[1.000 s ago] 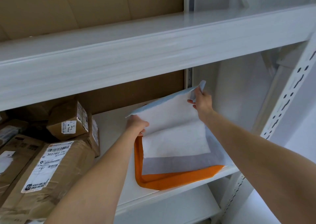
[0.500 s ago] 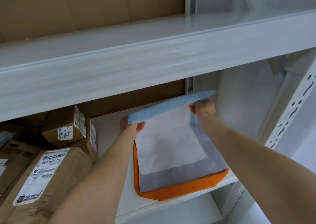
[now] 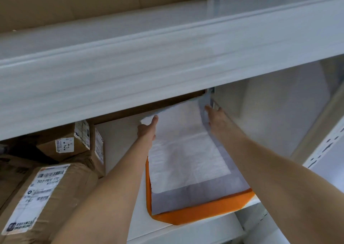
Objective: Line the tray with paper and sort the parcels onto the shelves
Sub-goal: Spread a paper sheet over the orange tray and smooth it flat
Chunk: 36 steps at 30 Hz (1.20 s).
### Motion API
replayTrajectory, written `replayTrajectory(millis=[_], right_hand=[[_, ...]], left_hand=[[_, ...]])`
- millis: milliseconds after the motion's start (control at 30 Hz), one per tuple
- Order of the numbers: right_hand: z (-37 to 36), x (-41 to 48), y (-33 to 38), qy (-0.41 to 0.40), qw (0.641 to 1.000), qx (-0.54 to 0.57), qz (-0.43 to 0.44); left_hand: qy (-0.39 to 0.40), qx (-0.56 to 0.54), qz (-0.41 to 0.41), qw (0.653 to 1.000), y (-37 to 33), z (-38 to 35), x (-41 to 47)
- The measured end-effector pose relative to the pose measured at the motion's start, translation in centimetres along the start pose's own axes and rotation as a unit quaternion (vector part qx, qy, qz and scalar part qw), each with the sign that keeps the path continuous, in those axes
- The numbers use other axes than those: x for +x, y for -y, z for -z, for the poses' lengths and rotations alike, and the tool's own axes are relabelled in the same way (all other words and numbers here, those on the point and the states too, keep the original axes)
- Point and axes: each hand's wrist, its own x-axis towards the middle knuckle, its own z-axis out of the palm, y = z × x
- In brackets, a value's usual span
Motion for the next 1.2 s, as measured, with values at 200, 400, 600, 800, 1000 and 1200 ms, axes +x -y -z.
replayTrajectory(millis=[200,400,600,800,1000,1200], right_hand=[[-0.1,-1.1,-1.2,0.137,0.935,-0.328,0.019],[-0.1,-3.5,-2.6,0.162,0.854,-0.491,0.054],[0.9,-4.8,-3.5,0.153,0.835,-0.522,0.082],[3.3,-6.2,-4.8,0.042,0.786,-0.614,0.064],[5.7,-7.9,-6.4,0.001,0.772,-0.635,-0.019],[5.5,-8.2,-6.4,0.019,0.795,-0.606,-0.005]], left_hand=[[0.051,0.166,-0.101,0.980,0.5,-0.8,-0.1],[0.143,0.375,-0.200,0.894,2.5,-1.5,-2.4],[0.185,0.424,-0.220,0.859,3.8,-2.0,-4.7],[0.015,0.579,-0.211,0.787,4.4,-0.2,-5.3],[0.012,0.575,-0.117,0.810,6.2,1.3,-5.2],[0.083,0.439,-0.118,0.887,5.5,3.0,-4.9]])
